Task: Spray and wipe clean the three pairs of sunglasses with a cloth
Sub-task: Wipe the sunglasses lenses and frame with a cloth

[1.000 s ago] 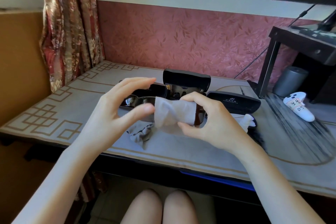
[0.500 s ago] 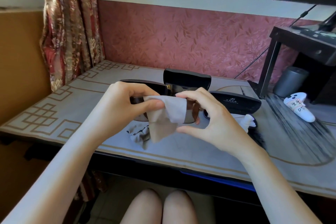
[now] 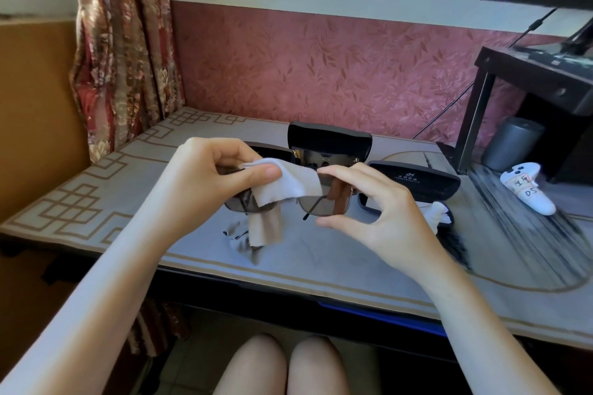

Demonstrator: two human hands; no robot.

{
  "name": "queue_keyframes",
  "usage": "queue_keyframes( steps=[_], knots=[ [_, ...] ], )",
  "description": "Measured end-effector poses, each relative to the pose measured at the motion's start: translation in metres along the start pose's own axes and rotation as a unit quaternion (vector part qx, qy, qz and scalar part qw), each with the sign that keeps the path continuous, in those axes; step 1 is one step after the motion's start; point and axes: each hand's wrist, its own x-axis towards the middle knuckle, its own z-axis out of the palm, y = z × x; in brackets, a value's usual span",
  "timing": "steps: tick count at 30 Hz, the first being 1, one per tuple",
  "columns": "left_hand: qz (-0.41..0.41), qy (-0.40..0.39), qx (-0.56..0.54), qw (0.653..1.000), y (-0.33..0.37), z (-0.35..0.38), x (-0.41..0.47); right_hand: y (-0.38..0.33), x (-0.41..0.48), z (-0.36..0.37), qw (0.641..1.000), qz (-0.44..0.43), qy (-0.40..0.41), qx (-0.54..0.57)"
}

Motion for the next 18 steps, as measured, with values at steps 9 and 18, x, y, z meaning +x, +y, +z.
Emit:
queue_keyframes(
  steps=[9,18],
  knots=[
    [-0.027,-0.114,0.008,0.993,0.000,-0.021,0.000,0.002,-0.002,-0.006,1.000,-0.007,0.005,0.006],
    [0.003,-0.217,0.076,0.973,0.013,-0.008,0.006,0.001,0.000,-0.001,1.000,-0.015,-0.019,0.001]
  ],
)
